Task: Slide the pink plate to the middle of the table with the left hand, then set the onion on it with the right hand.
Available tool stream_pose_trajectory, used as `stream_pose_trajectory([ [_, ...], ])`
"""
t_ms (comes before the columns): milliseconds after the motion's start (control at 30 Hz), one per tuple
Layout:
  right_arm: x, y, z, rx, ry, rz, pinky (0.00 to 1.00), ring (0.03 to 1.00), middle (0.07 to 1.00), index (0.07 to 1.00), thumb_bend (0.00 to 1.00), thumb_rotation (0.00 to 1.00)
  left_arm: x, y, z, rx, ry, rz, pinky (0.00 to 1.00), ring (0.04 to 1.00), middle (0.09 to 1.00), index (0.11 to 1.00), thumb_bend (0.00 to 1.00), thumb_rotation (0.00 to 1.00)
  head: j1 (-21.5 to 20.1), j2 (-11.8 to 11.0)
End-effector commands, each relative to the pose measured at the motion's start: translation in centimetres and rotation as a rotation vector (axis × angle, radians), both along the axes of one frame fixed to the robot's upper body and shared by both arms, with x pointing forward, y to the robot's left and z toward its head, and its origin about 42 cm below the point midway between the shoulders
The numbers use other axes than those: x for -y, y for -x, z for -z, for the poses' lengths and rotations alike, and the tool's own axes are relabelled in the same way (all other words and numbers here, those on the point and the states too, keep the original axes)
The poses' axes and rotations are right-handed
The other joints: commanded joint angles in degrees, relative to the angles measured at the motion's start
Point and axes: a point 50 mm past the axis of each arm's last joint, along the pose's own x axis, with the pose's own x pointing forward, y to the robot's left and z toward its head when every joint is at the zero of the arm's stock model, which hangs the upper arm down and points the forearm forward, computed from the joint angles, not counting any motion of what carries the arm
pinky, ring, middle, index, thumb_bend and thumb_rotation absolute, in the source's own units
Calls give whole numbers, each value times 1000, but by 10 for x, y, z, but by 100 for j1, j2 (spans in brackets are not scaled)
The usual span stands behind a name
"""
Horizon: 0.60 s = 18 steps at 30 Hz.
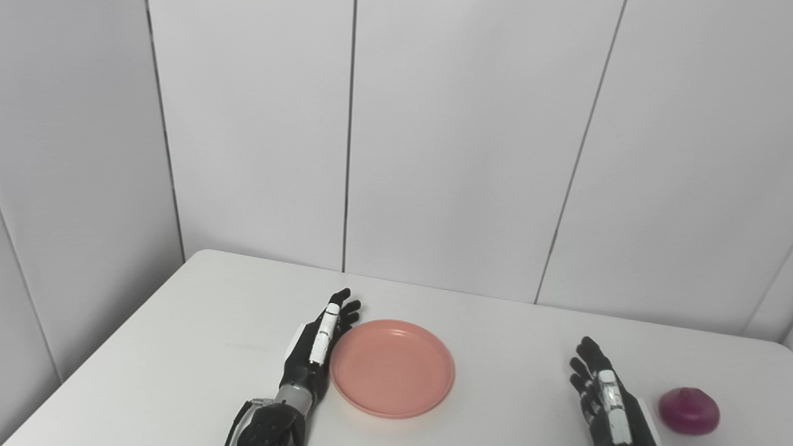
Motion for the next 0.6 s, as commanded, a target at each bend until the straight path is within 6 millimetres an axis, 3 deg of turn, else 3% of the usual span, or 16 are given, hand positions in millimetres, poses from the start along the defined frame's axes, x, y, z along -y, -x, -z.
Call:
stream_pose_trajectory([
  [0,-13,-10,-25,94,-5,-13,979,960,951,941,551,818,1,-6,-4,5,1,13,948,917,903,914,553,1000,-177,22],
  [300,-30,-11,-30,92,14,-5,961,955,948,945,504,875,12,-1,6,-9,9,65,965,923,905,920,551,1000,-752,120],
  [567,-36,-15,-30,84,4,0,968,954,942,937,511,863,27,3,10,-19,22,93,960,915,910,925,547,1000,-878,111],
])
